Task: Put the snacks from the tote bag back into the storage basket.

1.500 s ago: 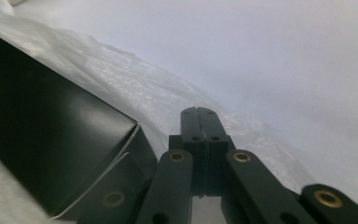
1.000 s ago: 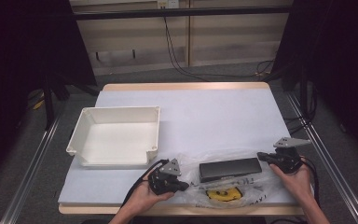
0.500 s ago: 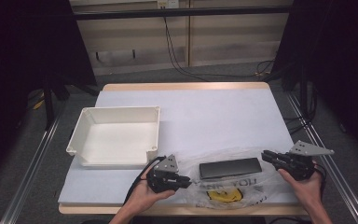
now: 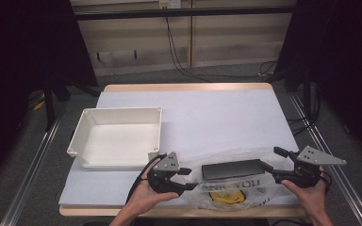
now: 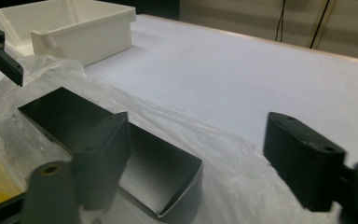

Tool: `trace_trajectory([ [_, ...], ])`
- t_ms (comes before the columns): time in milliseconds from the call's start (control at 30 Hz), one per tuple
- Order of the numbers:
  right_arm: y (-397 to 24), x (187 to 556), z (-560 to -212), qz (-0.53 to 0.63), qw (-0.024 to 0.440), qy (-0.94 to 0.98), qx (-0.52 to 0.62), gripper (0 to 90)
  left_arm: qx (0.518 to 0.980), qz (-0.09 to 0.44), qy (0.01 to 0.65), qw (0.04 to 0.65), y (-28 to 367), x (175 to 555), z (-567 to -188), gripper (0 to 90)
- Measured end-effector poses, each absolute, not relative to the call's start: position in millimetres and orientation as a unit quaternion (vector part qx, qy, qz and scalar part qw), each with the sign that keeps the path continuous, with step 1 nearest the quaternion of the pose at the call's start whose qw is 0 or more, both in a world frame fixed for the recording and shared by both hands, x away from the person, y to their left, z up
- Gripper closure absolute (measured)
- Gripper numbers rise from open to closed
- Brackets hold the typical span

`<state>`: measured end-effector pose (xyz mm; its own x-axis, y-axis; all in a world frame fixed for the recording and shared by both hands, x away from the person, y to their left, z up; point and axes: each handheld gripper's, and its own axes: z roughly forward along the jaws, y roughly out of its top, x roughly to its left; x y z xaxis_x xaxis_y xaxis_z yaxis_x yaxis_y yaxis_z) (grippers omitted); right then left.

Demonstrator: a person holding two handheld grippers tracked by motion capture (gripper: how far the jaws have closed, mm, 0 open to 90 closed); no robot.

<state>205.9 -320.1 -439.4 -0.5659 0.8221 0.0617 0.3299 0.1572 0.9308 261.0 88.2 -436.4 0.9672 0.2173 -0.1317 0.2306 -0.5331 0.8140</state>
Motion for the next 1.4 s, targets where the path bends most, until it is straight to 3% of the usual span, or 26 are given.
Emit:
trace_trajectory([
  [333, -315, 190, -435, 0.542, 0.22, 0.721, 0.37, 0.3, 0.872, 0.001, 0.131, 0.471, 86, 271, -422, 41.4],
  [533, -314, 184, -434, 0.553, 0.212, 0.717, 0.368, 0.9, 0.88, 0.01, 0.129, 0.457, 81, 279, -416, 38.9],
  [800, -312, 171, -440, 0.556, 0.237, 0.715, 0.353, 0.6, 0.892, 0.008, 0.108, 0.44, 54, 287, -405, 37.9],
  [967, -311, 171, -443, 0.566, 0.245, 0.708, 0.345, 0.1, 0.911, 0.005, 0.068, 0.406, 36, 291, -402, 56.7],
  [1300, -310, 172, -447, 0.576, 0.248, 0.701, 0.34, 0.0, 0.922, -0.015, 0.069, 0.381, 21, 299, -413, 52.1],
  [1400, -309, 172, -448, 0.572, 0.247, 0.703, 0.342, 0.0, 0.924, -0.015, 0.067, 0.375, 18, 299, -414, 46.5],
])
